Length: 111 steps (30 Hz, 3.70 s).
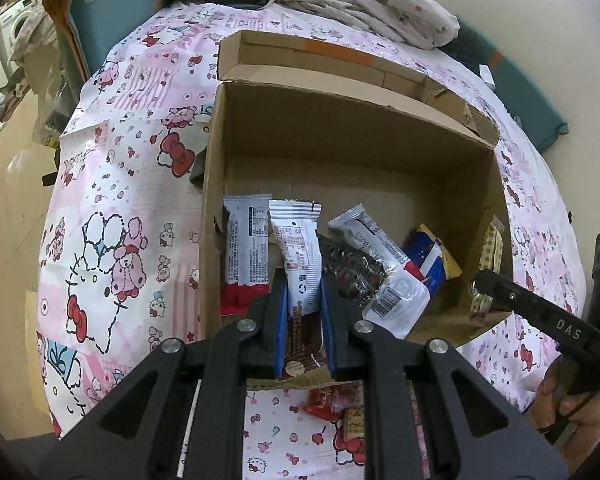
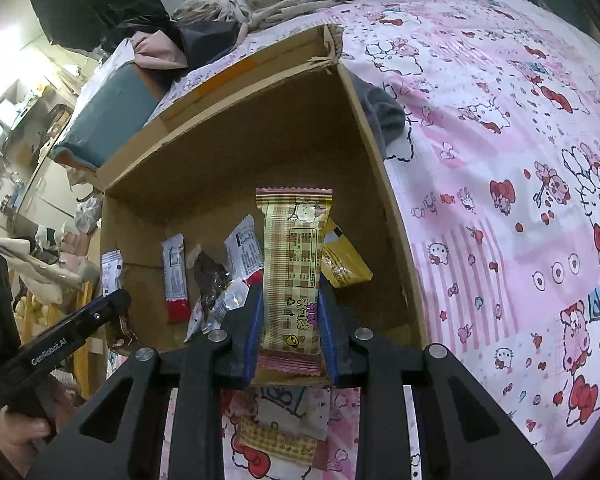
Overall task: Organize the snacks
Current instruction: 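Carry both snacks over the box and open both grippers to drop them, then grasp the red-wrapped candy with the left gripper while the right grasps a blue-and-white bar, then lower both held snacks into the box and open both grippers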
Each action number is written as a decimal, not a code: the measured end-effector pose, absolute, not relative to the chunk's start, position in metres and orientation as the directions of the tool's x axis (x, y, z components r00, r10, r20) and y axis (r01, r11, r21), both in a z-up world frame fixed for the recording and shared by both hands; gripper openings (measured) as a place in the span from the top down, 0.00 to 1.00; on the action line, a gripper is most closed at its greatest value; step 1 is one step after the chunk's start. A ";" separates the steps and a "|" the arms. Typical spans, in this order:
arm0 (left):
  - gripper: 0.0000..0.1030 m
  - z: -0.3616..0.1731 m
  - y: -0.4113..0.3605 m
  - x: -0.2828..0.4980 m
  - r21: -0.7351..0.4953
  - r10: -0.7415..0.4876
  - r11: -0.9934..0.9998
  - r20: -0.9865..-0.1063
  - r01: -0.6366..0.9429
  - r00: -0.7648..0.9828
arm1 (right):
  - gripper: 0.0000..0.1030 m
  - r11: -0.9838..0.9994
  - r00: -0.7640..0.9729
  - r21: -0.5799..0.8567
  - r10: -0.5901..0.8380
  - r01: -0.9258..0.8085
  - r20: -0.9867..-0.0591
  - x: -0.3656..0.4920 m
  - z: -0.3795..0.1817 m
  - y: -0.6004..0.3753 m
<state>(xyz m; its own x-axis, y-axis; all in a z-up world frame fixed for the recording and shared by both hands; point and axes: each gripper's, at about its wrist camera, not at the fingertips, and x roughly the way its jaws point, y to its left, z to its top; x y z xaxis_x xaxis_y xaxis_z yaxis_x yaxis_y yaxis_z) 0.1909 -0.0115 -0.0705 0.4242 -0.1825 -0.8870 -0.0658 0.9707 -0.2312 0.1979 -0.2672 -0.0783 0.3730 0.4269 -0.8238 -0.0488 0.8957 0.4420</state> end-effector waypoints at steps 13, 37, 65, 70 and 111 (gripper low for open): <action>0.35 -0.068 -0.020 0.186 -0.208 -0.166 0.977 -0.891 -0.055 0.423 | 0.34 0.860 0.366 0.510 0.484 -0.030 -0.795 0.198 -0.078 -0.268; 0.23 -0.056 -0.010 0.170 -0.167 -0.116 0.983 -0.891 -0.080 0.440 | 0.31 0.832 0.398 0.554 0.499 0.029 -0.770 0.180 -0.067 -0.286; 0.57 -0.154 -0.069 0.131 -0.139 -0.148 0.988 -0.977 0.071 0.153 | 0.31 0.877 0.113 0.456 0.442 0.152 -0.890 0.144 -0.132 -0.280; 0.67 -0.155 -0.073 0.140 -0.160 -0.175 0.983 -0.970 0.094 0.170 | 0.40 0.908 0.055 0.409 0.405 0.091 -0.913 0.153 -0.144 -0.259; 0.90 -0.074 -0.024 0.082 -0.099 -0.108 0.994 -0.936 0.043 0.336 | 0.83 0.881 0.127 0.443 0.465 -0.166 -0.876 0.092 -0.043 -0.201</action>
<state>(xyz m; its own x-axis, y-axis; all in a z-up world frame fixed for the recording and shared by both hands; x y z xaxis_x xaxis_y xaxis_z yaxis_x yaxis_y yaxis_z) 0.0819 -0.0242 -0.0742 0.3357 -0.1077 -0.9358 0.0426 0.9942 -0.0991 0.0921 -0.2013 -0.0426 0.1274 0.4649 -0.8762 -0.1659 0.8809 0.4433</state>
